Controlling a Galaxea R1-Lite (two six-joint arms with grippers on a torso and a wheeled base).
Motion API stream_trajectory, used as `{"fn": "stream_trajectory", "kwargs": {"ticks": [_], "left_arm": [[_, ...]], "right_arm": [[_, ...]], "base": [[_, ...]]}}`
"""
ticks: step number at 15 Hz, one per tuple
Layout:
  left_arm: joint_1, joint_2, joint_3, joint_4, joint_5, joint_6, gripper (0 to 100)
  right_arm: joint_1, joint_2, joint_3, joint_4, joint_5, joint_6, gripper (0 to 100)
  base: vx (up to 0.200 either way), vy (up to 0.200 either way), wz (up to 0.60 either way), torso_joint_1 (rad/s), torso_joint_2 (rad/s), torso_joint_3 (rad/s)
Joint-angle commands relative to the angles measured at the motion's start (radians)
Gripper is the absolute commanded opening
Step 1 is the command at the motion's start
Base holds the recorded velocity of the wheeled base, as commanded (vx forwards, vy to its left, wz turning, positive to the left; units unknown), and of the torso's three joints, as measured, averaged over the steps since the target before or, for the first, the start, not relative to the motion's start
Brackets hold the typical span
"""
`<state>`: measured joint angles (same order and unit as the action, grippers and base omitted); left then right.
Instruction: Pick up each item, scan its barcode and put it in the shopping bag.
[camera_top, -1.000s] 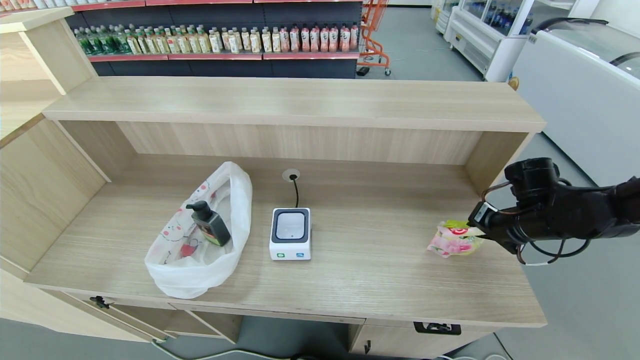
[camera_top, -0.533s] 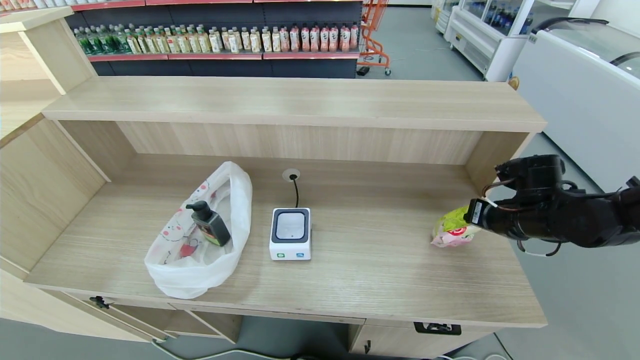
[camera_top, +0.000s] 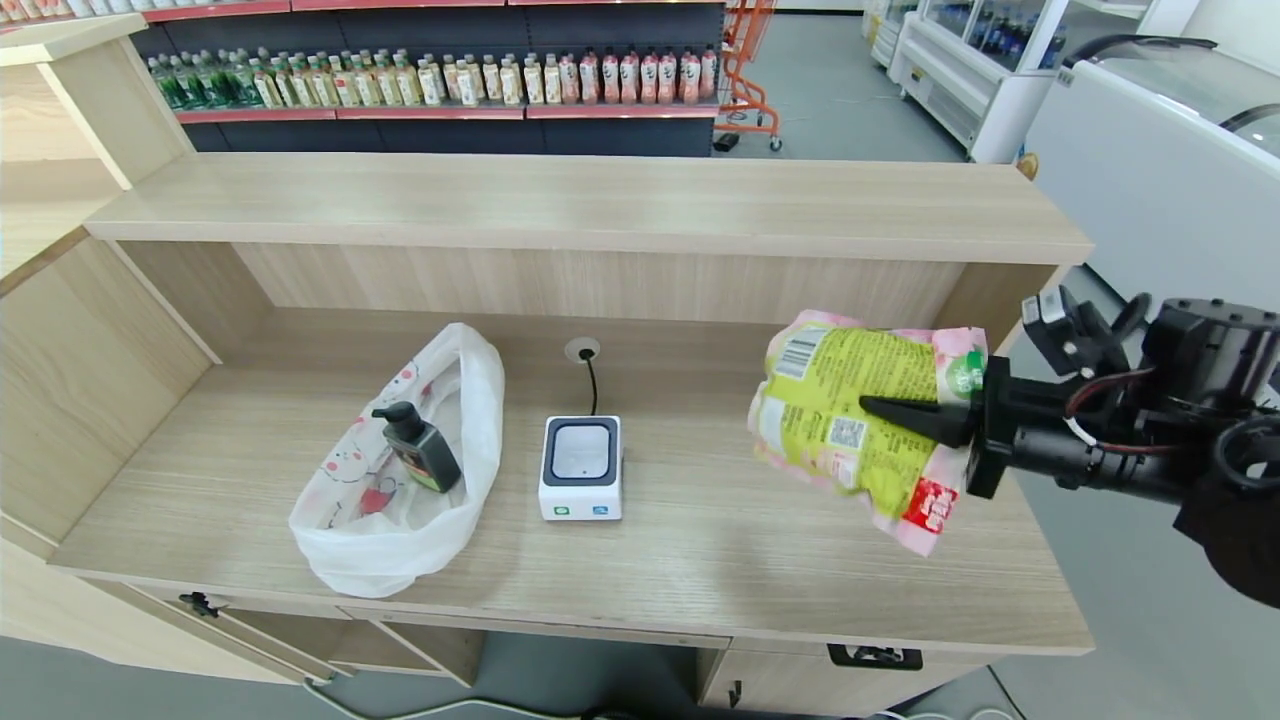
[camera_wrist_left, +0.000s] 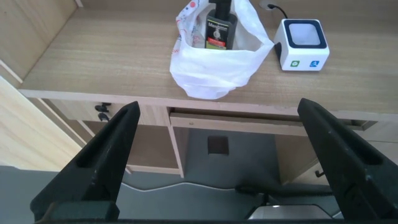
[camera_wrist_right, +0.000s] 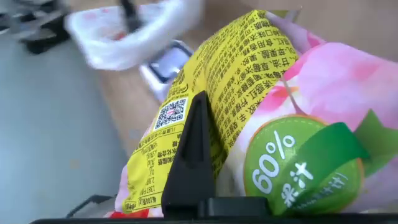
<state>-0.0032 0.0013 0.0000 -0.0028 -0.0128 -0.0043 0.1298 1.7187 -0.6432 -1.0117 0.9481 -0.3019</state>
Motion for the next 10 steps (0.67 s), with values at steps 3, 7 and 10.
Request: {"fn": "stream_trajectory", "kwargs": {"ticks": [3,7,10], "left_arm": [[0.0,0.0,0.0,0.0,0.0,0.0,100],[0.0,0.0,0.0,0.0,0.0,0.0,100],[0.0,0.0,0.0,0.0,0.0,0.0,100]], "right_arm": [[0.021,-0.011,0.131,-0.001,0.426,-0.549,0],[0.091,-0.013,0.099,0.277,0.506,-0.948,0],[0.139,-0.034,0.099,0.297,0.502,-0.977,0]], "base": [[0.0,0.0,0.0,0.0,0.0,0.0],[0.0,0.0,0.0,0.0,0.0,0.0],[0.0,0.0,0.0,0.0,0.0,0.0]]}}
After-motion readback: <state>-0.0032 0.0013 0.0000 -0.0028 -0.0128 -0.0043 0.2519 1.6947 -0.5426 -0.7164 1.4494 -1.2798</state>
